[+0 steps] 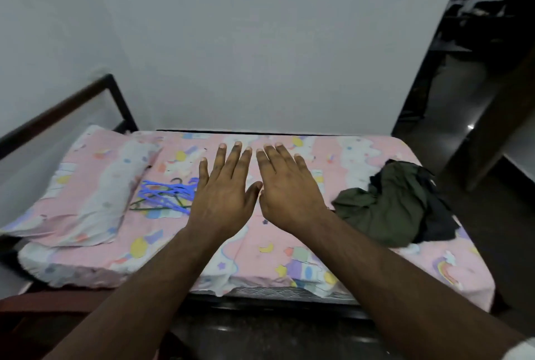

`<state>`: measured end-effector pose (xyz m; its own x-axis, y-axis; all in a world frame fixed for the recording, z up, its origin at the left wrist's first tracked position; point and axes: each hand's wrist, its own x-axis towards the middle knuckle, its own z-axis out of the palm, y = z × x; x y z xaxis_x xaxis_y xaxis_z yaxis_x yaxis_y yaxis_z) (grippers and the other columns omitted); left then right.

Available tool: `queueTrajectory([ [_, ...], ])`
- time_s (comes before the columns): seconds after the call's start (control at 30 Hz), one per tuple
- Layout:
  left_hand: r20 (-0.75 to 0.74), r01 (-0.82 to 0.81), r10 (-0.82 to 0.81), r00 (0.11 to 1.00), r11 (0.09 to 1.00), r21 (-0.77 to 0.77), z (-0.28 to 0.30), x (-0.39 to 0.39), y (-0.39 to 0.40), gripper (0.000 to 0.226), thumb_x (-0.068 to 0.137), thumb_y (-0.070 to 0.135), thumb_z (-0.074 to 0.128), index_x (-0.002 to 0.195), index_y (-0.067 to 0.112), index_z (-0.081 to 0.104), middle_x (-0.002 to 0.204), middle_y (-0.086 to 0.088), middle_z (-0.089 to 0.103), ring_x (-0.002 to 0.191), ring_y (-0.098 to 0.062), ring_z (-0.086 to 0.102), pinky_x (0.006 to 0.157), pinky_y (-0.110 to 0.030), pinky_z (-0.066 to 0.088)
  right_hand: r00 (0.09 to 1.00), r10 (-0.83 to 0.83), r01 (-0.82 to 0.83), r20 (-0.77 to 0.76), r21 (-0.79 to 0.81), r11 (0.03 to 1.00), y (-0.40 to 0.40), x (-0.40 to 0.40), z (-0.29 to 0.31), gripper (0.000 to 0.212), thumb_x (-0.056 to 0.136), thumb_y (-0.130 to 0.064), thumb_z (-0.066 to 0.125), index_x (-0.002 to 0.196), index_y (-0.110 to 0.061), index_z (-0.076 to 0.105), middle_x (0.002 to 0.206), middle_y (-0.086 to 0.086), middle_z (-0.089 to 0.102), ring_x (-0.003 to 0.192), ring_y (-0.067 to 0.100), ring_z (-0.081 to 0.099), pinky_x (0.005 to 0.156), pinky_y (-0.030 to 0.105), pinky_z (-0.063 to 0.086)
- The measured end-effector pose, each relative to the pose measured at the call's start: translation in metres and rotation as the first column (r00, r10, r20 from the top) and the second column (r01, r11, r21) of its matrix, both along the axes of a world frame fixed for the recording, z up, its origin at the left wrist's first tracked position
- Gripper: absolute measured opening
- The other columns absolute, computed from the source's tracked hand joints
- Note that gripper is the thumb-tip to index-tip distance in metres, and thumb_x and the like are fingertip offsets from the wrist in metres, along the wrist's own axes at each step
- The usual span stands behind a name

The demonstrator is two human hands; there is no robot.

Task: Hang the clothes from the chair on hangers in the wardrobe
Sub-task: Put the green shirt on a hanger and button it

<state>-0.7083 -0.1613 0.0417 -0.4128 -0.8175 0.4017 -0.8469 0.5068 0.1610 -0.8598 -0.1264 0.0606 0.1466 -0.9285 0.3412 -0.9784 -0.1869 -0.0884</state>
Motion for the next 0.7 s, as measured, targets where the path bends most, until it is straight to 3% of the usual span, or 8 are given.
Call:
queueTrajectory([
  [0.23,0.061,0.116,-0.126,0.990,0.981,0.153,-0.064,-0.050,-0.093,0.069,0.100,0.055,0.022,0.158,0.017,0.026,0.166,-0.005,0.021,0.155,-0.028,0.011,0.121,-0.056,0.012,0.976,-0.219,0.207,0.020,0.253,0.945,-0.071,-0.041,-0.052,0.078,0.094,-0.027,0.054,0.158,-0.011,0.012,0.166,0.008,0.012,0.154,0.026,0.005,0.123,0.049,0.012],
  [0.37,0.096,0.190,-0.218,0.971,0.953,0.238,-0.095,-0.082,-0.126,0.067,0.101,0.052,0.025,0.157,0.016,0.028,0.165,-0.007,0.024,0.154,-0.031,0.015,0.120,-0.057,0.014,0.936,-0.347,0.300,0.067,0.367,0.881,-0.095,-0.070,-0.085,0.075,0.095,-0.026,0.049,0.158,-0.012,0.013,0.166,0.008,0.013,0.154,0.024,0.007,0.123,0.048,0.013],
  [0.7,0.130,0.295,-0.374,0.918,0.866,0.404,-0.150,-0.220,-0.176,0.064,0.106,0.047,0.031,0.160,0.017,0.015,0.168,-0.005,0.012,0.155,-0.029,0.006,0.121,-0.055,0.009,0.719,-0.672,0.464,0.178,0.597,0.655,-0.112,-0.218,-0.160,0.077,0.090,-0.024,0.055,0.157,-0.011,0.019,0.162,0.009,0.024,0.151,0.025,0.017,0.122,0.043,0.020],
])
